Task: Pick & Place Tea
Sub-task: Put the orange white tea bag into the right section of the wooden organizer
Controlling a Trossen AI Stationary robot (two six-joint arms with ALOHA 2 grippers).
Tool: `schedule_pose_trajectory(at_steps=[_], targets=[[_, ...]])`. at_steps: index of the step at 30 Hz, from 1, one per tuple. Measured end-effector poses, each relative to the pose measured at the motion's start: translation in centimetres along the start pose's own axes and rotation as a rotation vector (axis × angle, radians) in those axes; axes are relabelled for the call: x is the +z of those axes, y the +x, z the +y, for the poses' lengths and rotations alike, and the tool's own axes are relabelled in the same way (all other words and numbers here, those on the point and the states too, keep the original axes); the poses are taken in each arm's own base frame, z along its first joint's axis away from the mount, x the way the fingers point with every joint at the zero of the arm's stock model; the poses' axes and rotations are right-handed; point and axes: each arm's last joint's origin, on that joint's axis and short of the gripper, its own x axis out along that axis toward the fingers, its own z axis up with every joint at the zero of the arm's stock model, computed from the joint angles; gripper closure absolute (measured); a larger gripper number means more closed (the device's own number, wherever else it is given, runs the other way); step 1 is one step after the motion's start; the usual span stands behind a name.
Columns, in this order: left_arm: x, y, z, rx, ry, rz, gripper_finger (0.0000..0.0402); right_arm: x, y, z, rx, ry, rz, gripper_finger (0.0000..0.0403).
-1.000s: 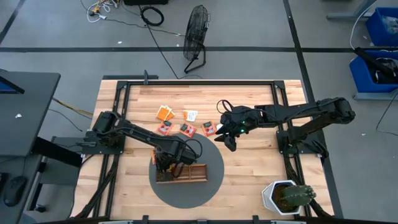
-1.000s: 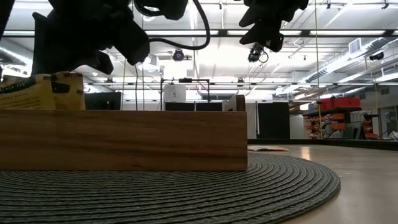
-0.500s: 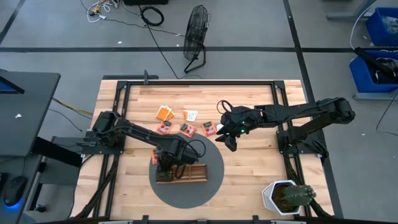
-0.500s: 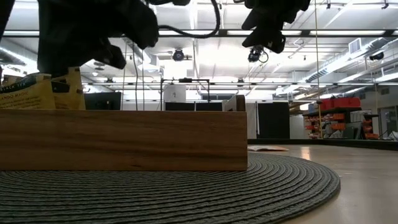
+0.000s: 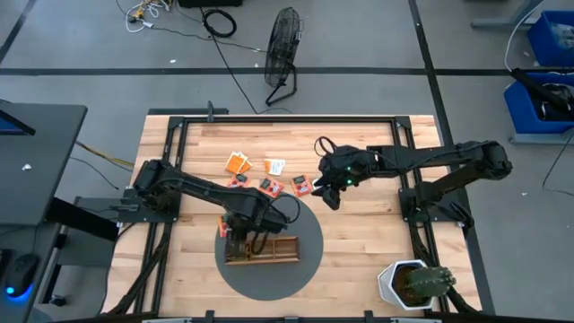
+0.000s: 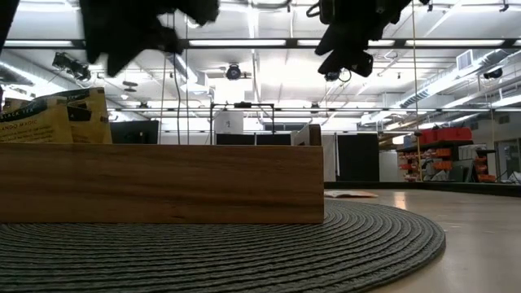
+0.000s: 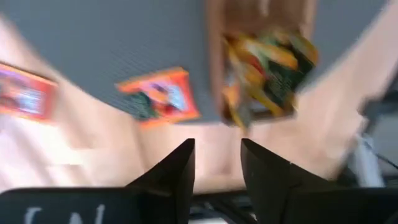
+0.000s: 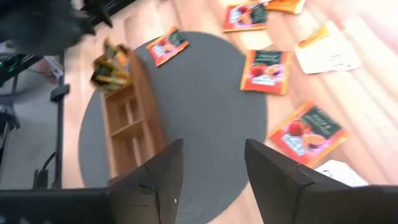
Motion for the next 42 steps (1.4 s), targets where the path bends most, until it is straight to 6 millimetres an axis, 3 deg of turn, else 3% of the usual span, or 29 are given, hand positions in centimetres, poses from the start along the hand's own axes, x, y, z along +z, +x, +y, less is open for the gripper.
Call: schedule_pose_trajectory(at_steps=[6, 12, 16, 19, 24, 29, 36, 42], targets=[[-2.9, -4.2, 2.4, 0.252, -0.146, -0.210, 0.0266, 1.0, -0.3, -2.2, -0.048, 0.065, -0.034, 0.0225], [-6.4, -9.0, 7.1, 0.418, -0.502, -0.555, 0.0266, 1.5, -0.6, -3.6, -0.071, 0.122, -0.055, 0.0225], [-7.6, -10.6, 10.7, 0.423, -0.706, -0.692, 0.0266, 1.8, -0.6, -3.6, -0.055, 0.164, -0.074, 0.0225], [-8.0, -10.7, 13.6, 0.413, -0.813, -0.677, 0.0266, 1.9, -0.7, -3.6, -0.045, 0.202, -0.087, 0.0225], [-7.8, -9.9, 17.2, 0.431, -0.919, -0.607, 0.0266, 2.0, -0.6, -3.3, -0.033, 0.260, -0.102, 0.0225], [-6.8, -8.4, 18.6, 0.395, -0.853, -0.541, 0.0266, 1.9, -0.5, -2.6, -0.030, 0.305, -0.114, 0.0225], [-5.7, -3.3, 20.0, 0.375, -0.787, -0.451, 0.0266, 1.4, -0.3, -1.5, -0.067, 0.338, -0.136, 0.0225], [-6.7, 1.1, 21.9, 0.268, -0.832, -0.364, 0.0266, 1.4, -0.2, -1.3, -0.070, 0.371, -0.141, 0.0225]])
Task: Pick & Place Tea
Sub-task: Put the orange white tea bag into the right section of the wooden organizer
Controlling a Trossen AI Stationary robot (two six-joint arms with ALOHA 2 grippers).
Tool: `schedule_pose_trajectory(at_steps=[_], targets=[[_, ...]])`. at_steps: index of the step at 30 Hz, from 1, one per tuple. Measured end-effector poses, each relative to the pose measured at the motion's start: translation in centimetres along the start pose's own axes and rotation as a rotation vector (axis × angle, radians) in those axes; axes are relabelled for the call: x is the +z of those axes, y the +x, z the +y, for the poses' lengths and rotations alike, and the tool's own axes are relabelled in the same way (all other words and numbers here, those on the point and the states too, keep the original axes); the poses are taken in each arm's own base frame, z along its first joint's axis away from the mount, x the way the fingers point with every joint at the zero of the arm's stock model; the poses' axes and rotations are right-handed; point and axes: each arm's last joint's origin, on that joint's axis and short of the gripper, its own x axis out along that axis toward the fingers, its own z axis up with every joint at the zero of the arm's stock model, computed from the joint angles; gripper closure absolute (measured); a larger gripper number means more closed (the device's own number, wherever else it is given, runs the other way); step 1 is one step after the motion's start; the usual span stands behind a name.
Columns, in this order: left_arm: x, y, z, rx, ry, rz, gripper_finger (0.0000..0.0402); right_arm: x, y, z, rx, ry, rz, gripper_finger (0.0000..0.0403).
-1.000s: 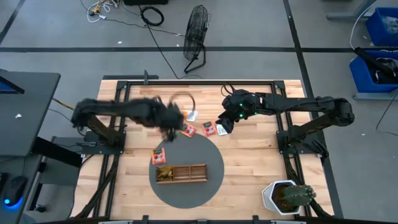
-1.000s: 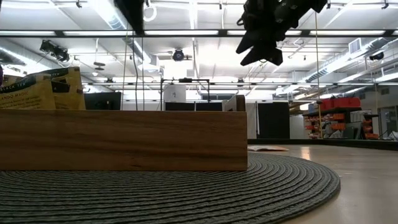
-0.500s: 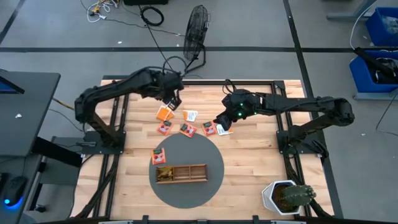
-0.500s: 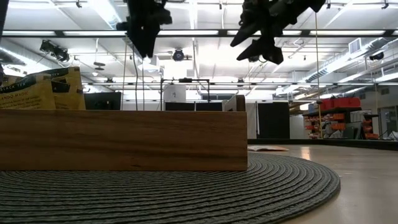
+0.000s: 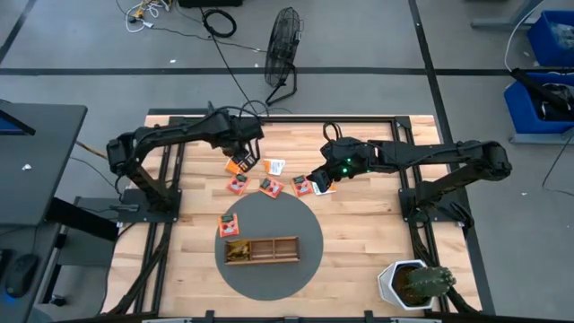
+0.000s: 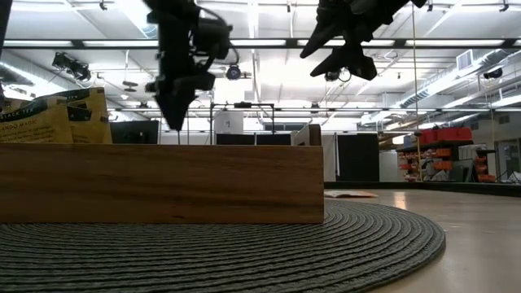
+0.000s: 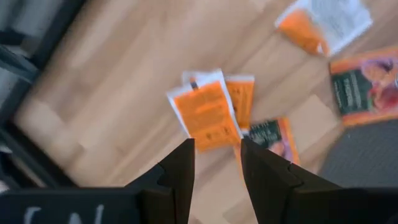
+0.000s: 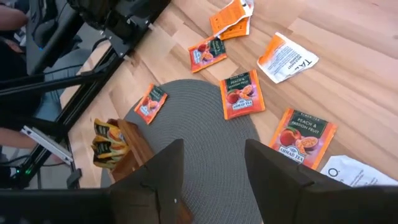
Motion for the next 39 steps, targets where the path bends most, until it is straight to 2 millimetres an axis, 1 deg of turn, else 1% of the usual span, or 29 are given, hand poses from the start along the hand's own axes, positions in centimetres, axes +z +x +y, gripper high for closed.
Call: schedule_pose_trajectory(at_steps=[3, 7, 9, 13, 15, 18, 20, 23, 29, 39], targets=[[-0.4, 1.4, 1.1, -0.070, -0.075, 0.038, 0.0266, 0.0, 0.0, 0.0, 0.000, 0.008, 0.000, 0.0225], [-1.1, 3.4, 2.7, -0.057, -0.161, 0.075, 0.0266, 0.0, 0.0, 0.0, -0.001, 0.015, 0.001, 0.0225], [-1.8, 4.3, 3.4, -0.060, -0.180, 0.101, 0.0266, 0.0, 0.0, 0.0, 0.000, 0.019, 0.000, 0.0225], [-2.8, 6.2, 4.2, -0.130, -0.221, 0.116, 0.0266, 0.0, 0.0, 0.0, -0.001, 0.019, 0.000, 0.0225], [-3.1, 7.0, 4.3, -0.162, -0.238, 0.103, 0.0266, 0.0, 0.0, 0.0, -0.001, 0.020, 0.001, 0.0225], [-3.9, 8.2, 4.5, -0.168, -0.258, 0.118, 0.0266, 0.0, 0.0, 0.0, -0.001, 0.022, 0.001, 0.0225], [-4.1, 8.8, 4.5, -0.177, -0.267, 0.099, 0.0266, 0.0, 0.0, 0.0, -0.001, 0.023, 0.001, 0.0225], [-4.4, 9.5, 4.8, -0.177, -0.285, 0.094, 0.0266, 0.0, 0.0, 0.0, -0.001, 0.025, 0.001, 0.0225], [-4.6, 10.2, 4.9, -0.183, -0.297, 0.057, 0.0266, 0.0, 0.0, 0.0, -0.001, 0.028, 0.000, 0.0225], [-5.9, 11.9, 4.6, -0.235, -0.312, 0.044, 0.0266, 0.0, 0.0, 0.0, 0.000, 0.034, 0.001, 0.0225]])
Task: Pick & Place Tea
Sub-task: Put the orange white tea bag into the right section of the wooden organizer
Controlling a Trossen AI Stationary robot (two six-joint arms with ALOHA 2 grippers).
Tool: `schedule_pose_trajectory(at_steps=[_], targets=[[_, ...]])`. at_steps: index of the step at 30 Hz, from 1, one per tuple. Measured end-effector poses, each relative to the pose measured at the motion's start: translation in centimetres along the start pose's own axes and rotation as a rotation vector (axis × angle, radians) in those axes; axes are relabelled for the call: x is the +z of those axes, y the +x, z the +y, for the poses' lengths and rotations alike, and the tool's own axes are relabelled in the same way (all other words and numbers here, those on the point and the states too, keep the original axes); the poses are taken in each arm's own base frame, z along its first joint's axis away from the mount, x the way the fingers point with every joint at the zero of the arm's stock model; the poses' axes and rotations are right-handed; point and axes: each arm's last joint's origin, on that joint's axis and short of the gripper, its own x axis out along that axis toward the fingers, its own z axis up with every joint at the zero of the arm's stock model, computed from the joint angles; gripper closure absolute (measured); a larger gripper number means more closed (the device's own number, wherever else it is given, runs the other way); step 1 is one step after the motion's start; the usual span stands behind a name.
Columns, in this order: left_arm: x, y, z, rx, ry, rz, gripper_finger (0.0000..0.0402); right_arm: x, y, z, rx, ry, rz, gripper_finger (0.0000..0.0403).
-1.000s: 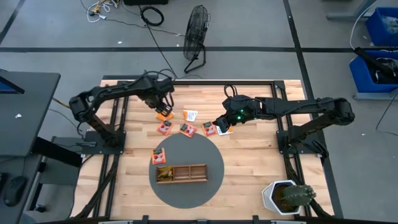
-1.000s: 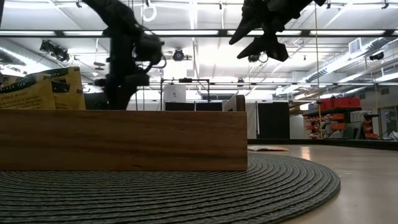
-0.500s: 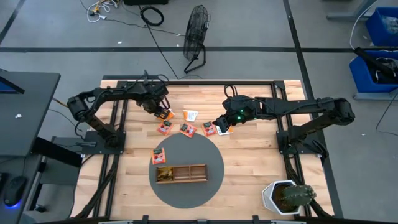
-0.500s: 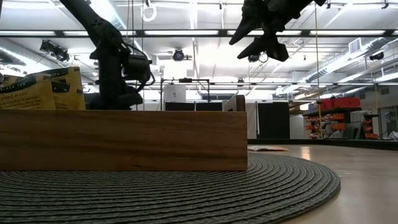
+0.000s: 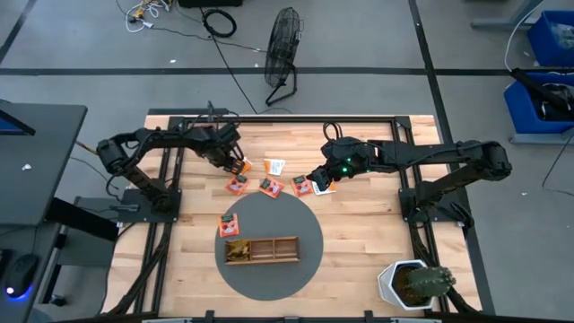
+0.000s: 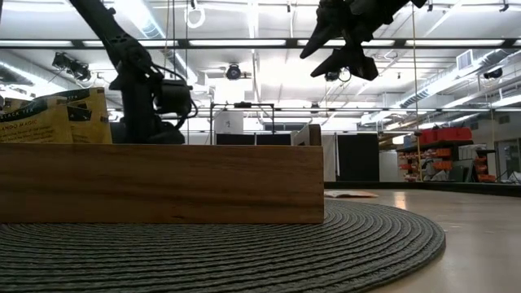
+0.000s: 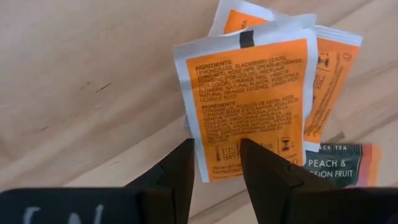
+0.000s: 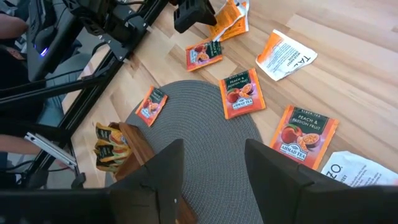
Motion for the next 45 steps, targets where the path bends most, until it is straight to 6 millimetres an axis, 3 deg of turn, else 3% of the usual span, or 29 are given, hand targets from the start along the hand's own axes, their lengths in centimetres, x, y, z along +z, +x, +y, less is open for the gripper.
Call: schedule_pose_trajectory(at_steps=[6, 15, 22, 30, 37, 42, 45], targets=[[-0.3, 0.3, 0.1, -0.008, -0.006, -0.005, 0.0284, 0.0, 0.0, 0.0, 0.000, 0.000, 0.000, 0.0225], [-0.1, 0.3, 0.0, -0.014, 0.016, -0.026, 0.0390, 0.0, 0.0, 0.0, 0.000, -0.008, 0.000, 0.0225], [-0.6, -0.5, 0.0, 0.003, 0.053, -0.025, 0.0399, 0.0, 0.0, 0.0, 0.003, -0.010, 0.000, 0.0225], [-1.7, -5.6, -0.2, -0.066, 0.084, -0.173, 0.0400, 0.7, 0.0, 0.5, 0.097, 0.002, -0.025, 0.0225], [-3.3, -10.5, -1.5, -0.200, 0.114, -0.412, 0.0401, 3.1, -0.2, 0.0, 0.190, -0.001, -0.130, 0.0225], [-4.7, -12.3, -3.2, -0.238, 0.185, -0.528, 0.0401, 5.3, 0.3, -0.7, 0.271, 0.027, -0.156, 0.0225], [-5.5, -12.6, -4.4, -0.232, 0.221, -0.571, 0.0401, 6.8, 0.9, -0.1, 0.259, 0.014, -0.154, 0.0225]])
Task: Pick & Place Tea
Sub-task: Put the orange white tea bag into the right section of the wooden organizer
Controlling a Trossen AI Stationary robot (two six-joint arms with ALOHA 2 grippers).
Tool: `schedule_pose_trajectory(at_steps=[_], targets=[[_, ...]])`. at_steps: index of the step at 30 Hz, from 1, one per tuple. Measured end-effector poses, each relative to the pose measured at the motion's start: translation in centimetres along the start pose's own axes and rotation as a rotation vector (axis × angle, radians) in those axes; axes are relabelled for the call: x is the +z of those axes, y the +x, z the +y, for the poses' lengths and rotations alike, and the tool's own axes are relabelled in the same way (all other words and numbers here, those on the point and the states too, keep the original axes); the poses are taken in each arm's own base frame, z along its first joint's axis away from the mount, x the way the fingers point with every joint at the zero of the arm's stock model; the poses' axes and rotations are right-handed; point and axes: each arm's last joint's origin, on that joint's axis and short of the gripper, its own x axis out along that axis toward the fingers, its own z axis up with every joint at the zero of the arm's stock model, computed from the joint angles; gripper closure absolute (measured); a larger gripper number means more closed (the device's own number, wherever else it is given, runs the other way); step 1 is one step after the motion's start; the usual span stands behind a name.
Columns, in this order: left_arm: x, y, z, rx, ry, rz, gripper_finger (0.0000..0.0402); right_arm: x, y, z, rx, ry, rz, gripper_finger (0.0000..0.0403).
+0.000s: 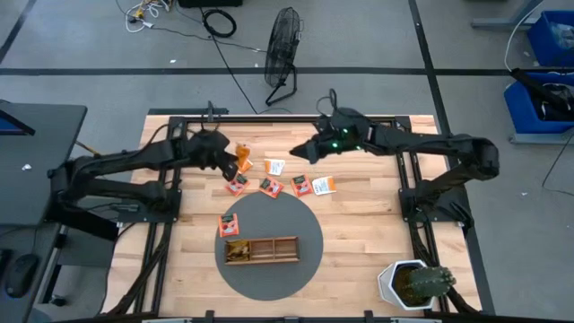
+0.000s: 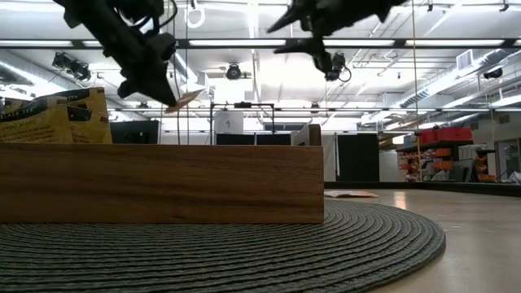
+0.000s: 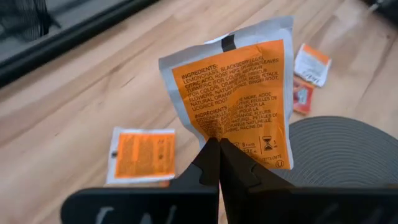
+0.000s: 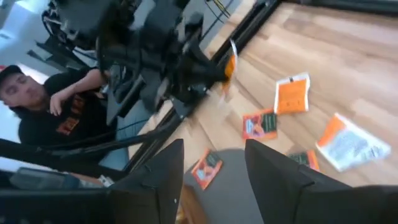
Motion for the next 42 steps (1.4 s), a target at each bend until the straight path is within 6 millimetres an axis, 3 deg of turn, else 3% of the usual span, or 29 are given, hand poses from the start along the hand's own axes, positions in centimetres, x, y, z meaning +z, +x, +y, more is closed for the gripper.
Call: schedule_pose_trajectory(at_steps=[6, 11, 16, 27, 35, 42], targets=[[-0.7, -0.4, -2.4, 0.055, 0.059, -0.089, 0.0401, 2.9, 3.1, 1.5, -0.101, -0.075, 0.119, 0.0225], [-1.2, -1.0, -3.5, 0.155, 0.087, -0.180, 0.0401, 5.6, 4.5, 2.3, -0.160, -0.107, 0.164, 0.0225], [-1.2, -1.3, -4.3, 0.169, 0.094, -0.246, 0.0401, 7.0, 6.3, 2.7, -0.163, -0.126, 0.183, 0.0225], [-1.3, -1.5, -4.7, 0.166, 0.124, -0.263, 0.0401, 7.6, 10.7, 2.6, -0.137, -0.127, 0.209, 0.0225], [-1.4, -1.5, -4.8, 0.144, 0.138, -0.254, 0.0401, 7.2, 11.8, 2.0, -0.142, -0.116, 0.235, 0.0225], [-1.3, -1.5, -4.9, 0.125, 0.180, -0.246, 0.0401, 6.2, 12.8, 2.6, -0.103, -0.130, 0.256, 0.0225]])
